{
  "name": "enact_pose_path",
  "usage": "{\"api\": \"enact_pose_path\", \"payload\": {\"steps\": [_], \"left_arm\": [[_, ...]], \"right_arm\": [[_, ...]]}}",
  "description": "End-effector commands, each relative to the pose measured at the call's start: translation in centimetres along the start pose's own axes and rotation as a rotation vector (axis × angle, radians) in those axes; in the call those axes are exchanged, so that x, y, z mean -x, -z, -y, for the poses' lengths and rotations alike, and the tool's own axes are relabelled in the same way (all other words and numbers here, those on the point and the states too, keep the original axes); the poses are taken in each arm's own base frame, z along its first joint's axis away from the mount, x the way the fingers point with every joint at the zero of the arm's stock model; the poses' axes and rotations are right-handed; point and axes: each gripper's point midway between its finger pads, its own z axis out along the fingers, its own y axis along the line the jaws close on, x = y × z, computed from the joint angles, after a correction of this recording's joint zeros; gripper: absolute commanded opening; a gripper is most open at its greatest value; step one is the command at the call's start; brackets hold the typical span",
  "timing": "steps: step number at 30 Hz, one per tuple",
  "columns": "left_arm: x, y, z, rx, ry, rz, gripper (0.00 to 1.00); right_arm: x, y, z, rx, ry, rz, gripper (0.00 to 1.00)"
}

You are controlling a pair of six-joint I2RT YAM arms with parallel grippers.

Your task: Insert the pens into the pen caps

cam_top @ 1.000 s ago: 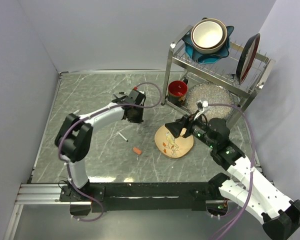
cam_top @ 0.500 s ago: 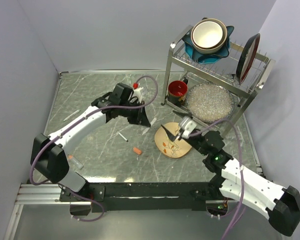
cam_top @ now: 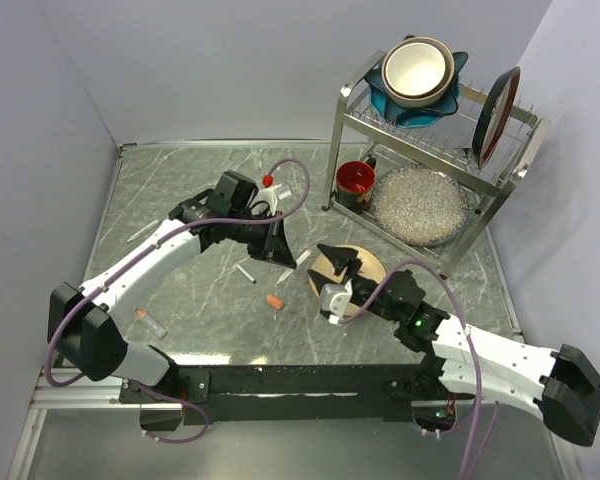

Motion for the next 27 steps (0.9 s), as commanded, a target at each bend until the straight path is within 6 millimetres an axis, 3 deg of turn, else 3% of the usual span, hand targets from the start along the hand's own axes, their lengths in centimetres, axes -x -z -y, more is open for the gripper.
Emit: {"api": "enact_pose_path", "payload": {"steps": [1,20,27], "left_arm": [[-0.5,0.8,1.3,-0.058,-0.009,-0.001,0.01],[-1.9,0.1,1.4,-0.106,0.093,-0.056,0.01],[-2.3,-0.4,1.0,-0.107,0.131,-0.074,0.01]], "right_arm": [[0.3,-0.7,0.4,-0.005,0.097,-0.025,0.71],[1.1,-3.0,-1.4,0.055,0.216,-0.039,0.60],[1.5,-3.5,-1.6,0.045,0.238,-0.024,0.51]]}}
